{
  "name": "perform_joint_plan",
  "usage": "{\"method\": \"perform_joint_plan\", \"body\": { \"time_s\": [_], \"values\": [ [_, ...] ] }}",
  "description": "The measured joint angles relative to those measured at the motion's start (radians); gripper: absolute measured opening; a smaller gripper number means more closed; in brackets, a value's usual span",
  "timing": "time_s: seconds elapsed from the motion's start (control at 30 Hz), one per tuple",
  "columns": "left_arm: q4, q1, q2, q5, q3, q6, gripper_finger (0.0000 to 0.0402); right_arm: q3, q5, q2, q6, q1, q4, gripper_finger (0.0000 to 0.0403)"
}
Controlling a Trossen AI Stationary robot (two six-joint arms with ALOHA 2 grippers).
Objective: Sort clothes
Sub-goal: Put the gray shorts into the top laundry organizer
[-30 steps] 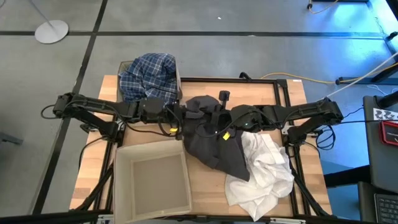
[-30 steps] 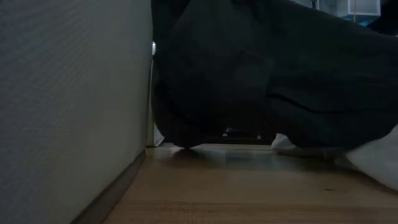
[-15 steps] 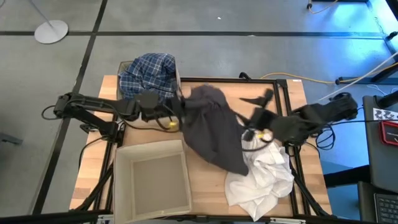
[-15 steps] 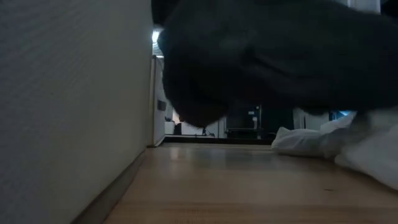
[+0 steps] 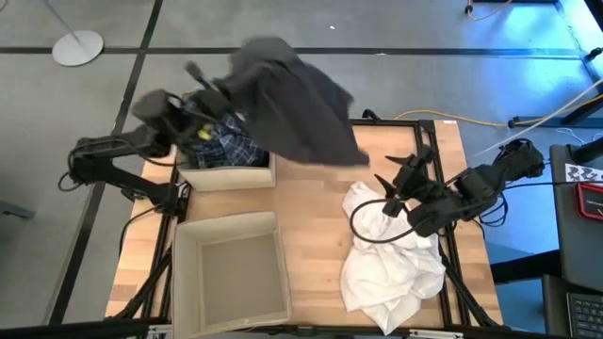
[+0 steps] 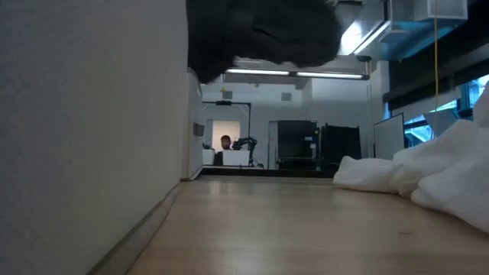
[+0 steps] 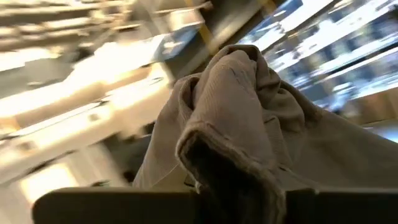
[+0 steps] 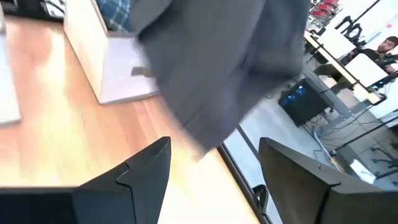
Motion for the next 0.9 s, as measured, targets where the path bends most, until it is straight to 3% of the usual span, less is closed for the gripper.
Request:
{"method": "perform_joint_plan", "body": {
  "time_s": [0.3, 0.47, 0.57, 0.9],
  "values": [
    [-0.136, 0.000, -0.094, -0.475, 0.032, 0.235, 0.0031, -0.145, 0.035, 0.000, 0.001, -0.001, 0.095, 0.0245],
    [-0.223, -0.001, -0.107, -0.646, 0.032, 0.268, 0.0031, -0.165, 0.035, 0.000, 0.001, -0.001, 0.124, 0.0245],
    [-0.226, 0.001, -0.110, -0.691, 0.032, 0.282, 0.0027, -0.165, 0.035, 0.000, 0.001, -0.001, 0.133, 0.0245],
    [-0.235, 0.138, -0.120, -0.668, 0.092, 0.325, 0.0031, -0.164, 0.035, 0.000, 0.001, -0.001, 0.142, 0.0245]
  ]
}}
